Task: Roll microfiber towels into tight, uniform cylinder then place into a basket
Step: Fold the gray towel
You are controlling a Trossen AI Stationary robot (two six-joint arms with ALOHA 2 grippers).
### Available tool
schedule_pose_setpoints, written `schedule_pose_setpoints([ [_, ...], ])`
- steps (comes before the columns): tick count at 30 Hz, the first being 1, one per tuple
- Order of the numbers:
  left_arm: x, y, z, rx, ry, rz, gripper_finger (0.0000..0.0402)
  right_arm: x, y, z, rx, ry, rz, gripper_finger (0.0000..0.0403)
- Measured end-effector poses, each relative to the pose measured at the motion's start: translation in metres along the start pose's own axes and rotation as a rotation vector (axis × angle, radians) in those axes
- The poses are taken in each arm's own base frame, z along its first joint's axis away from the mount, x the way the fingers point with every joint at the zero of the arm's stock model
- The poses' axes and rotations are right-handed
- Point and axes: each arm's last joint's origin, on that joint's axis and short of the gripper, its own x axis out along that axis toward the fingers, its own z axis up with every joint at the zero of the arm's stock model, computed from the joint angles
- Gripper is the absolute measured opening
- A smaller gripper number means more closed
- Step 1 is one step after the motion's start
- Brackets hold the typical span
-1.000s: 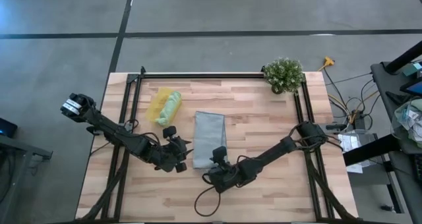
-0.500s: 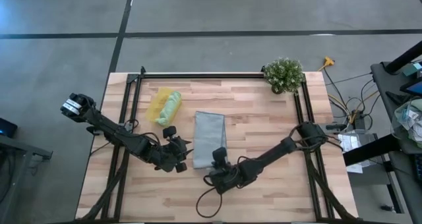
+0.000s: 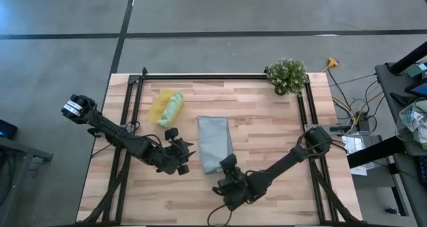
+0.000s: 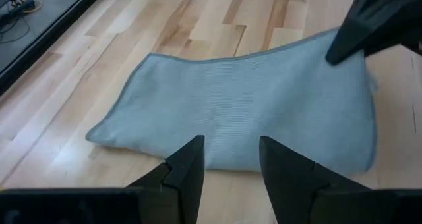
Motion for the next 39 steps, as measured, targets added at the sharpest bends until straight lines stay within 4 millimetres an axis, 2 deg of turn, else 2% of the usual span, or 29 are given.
schedule_pose_setpoints([
  [5, 0.0, 0.0, -0.001, -0.012, 0.003, 0.002, 0.013, -0.011, -0.007, -0.005, 0.012, 0.024, -0.057, 0.0009],
  [10, 0.001, 0.001, -0.004, -0.011, 0.008, 0.004, 0.013, -0.016, -0.005, -0.02, 0.032, 0.108, 0.18, 0.0009],
  [12, 0.002, 0.002, -0.006, -0.009, 0.011, 0.005, 0.013, -0.016, -0.004, -0.028, 0.05, 0.163, 0.186, 0.0009],
  [22, 0.004, 0.002, -0.01, -0.026, -0.006, -0.004, 0.013, -0.011, 0.005, -0.044, 0.059, 0.222, 0.167, 0.0009],
  [29, 0.004, 0.001, -0.008, -0.041, -0.02, -0.016, 0.013, -0.007, 0.016, -0.055, 0.087, 0.262, 0.238, 0.0009],
  [39, 0.004, 0.0, -0.008, -0.043, -0.021, -0.019, 0.013, -0.004, 0.024, -0.058, 0.097, 0.252, 0.302, 0.0009],
])
